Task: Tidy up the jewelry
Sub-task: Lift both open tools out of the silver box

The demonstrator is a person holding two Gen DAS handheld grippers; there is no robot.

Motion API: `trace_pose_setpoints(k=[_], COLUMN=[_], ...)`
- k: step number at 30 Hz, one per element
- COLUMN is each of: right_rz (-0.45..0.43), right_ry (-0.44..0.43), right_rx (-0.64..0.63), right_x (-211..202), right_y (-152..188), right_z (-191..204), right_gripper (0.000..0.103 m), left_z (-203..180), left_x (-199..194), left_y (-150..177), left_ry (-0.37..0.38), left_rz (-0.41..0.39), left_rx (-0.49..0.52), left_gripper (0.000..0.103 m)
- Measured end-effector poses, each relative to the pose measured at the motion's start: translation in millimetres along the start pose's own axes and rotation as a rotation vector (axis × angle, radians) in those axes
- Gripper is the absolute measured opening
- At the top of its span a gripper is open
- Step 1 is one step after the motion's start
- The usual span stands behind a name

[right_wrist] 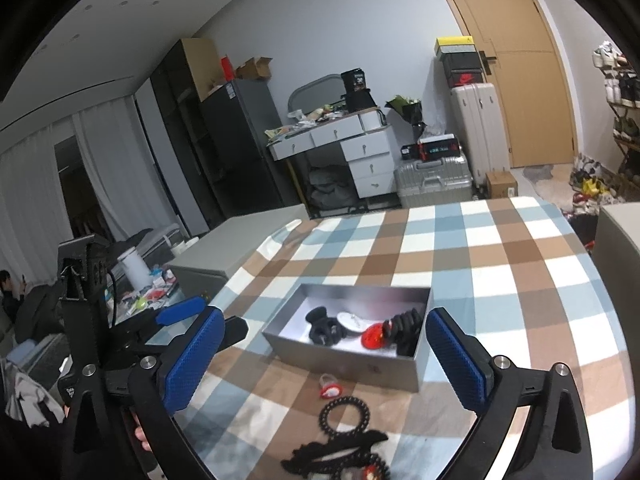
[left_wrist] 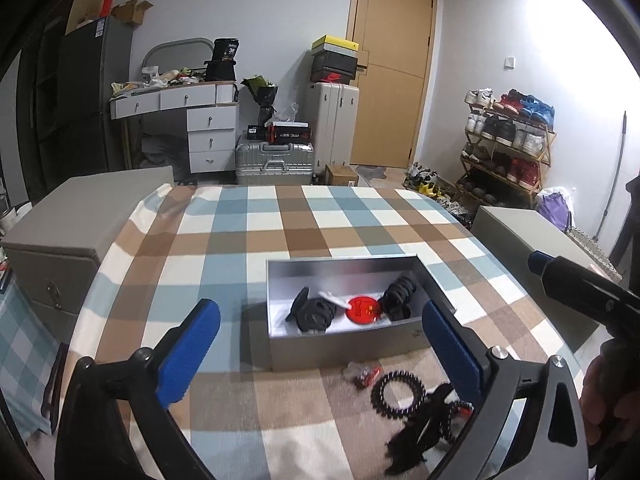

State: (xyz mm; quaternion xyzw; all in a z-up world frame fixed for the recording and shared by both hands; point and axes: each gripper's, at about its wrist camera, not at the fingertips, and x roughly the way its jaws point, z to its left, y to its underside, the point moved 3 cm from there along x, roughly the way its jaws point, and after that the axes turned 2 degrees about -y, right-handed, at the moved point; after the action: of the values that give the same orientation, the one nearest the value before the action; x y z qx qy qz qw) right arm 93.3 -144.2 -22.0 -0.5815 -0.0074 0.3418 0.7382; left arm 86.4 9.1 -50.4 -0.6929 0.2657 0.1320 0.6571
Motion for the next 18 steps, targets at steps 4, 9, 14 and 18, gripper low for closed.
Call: trace_pose_setpoints(k=[4, 9, 14, 18], right_rz=[0.022, 0.118, 0.219, 0.267], right_ry=[-0.001, -0.011, -0.014, -0.019], right_rx=[0.012, 0.016, -0.001, -0.011], right_x=[3.1, 28.4, 59.4, 78.6], right_y=[14.5, 41.0, 63.0, 71.8], right_z=[0.3, 1.2, 2.6, 4.8], right_gripper=[0.102, 0.102, 0.101, 0.096], left_z=[9.1, 21.8, 32.6, 43.9], left_x=[-4.4, -1.9, -0.8, 0.3], left_y=[16.1, 41.0, 57.6, 66.5], left_ry=[-0.014, -0.016, -0.038, -0.051], left_rz=[0.012, 0.077, 0.115, 0.137], left_rx=[-0.034, -0.073, -0.101, -0.14], left_gripper=[0.102, 0.102, 0.102, 0.101])
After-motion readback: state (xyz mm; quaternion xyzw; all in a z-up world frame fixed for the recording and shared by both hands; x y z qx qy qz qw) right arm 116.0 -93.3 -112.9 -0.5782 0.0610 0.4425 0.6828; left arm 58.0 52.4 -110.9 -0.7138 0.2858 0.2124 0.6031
